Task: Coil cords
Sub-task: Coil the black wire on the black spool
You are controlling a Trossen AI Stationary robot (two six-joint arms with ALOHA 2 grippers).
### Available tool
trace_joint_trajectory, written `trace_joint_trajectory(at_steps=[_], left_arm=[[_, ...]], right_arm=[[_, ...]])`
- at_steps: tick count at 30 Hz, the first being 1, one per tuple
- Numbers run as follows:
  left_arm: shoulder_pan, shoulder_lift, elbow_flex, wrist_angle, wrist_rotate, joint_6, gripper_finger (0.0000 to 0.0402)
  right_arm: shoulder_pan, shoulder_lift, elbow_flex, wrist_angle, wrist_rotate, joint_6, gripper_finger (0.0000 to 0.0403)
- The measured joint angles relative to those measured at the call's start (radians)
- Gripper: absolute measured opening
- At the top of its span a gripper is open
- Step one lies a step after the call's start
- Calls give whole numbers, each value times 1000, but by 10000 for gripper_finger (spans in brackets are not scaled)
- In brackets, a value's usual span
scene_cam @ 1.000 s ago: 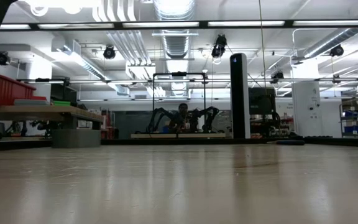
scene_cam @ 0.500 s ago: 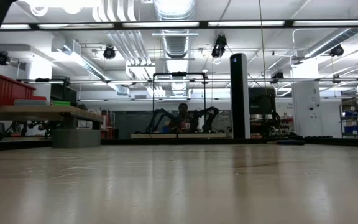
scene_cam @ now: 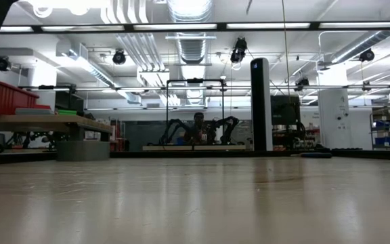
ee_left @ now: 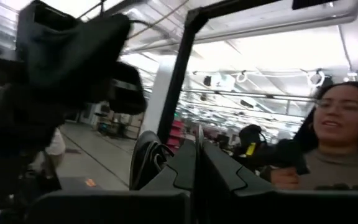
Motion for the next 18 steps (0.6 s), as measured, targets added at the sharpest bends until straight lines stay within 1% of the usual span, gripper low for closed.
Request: trace_joint_trajectory(at_steps=[4,7,9,16,18], left_arm=[[-2,0,0,19,4,-16,6],[-9,-1,0,93,75,-81,6],[-13,-5,0,108,97,-113,6],[-12,3,0,62,89,-115,6],[-12,3,0,26,90,-109,6]], right_arm=[[2,0,0,-8,-4,0,0],[1,-2,0,-1,0,-1,0],[1,-3,0,3,0,0,0],[17,12,0,5,2,7,0],[17,17,-1,-1,20,6,0]])
